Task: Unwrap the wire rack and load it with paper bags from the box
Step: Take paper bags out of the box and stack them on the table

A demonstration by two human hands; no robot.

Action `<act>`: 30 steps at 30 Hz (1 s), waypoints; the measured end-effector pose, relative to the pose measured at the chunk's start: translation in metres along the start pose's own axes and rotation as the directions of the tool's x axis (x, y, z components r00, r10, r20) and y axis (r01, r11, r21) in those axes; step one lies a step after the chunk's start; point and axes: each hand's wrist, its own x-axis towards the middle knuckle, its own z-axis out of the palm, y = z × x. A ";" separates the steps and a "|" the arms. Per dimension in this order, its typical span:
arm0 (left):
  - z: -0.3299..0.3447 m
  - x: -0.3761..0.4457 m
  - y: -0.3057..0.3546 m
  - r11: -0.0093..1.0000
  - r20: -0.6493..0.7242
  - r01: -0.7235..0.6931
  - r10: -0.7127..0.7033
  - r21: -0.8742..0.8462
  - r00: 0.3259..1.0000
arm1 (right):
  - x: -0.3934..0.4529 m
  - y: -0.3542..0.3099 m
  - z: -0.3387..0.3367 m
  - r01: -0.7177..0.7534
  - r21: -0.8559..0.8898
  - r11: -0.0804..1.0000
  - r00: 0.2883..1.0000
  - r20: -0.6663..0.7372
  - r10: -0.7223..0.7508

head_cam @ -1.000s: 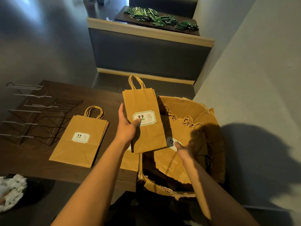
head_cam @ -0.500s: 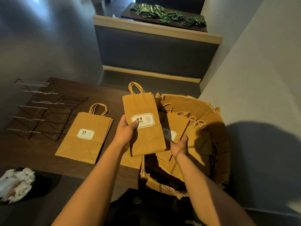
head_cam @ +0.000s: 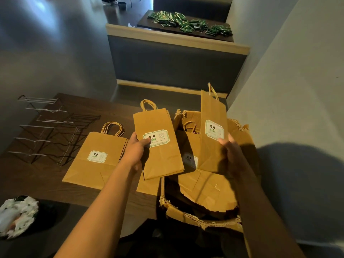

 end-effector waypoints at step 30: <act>-0.008 -0.016 0.000 0.971 -0.068 0.084 -0.101 -0.224 0.993 | 0.060 0.142 0.013 -0.489 -0.175 0.855 0.780 -0.526 0.338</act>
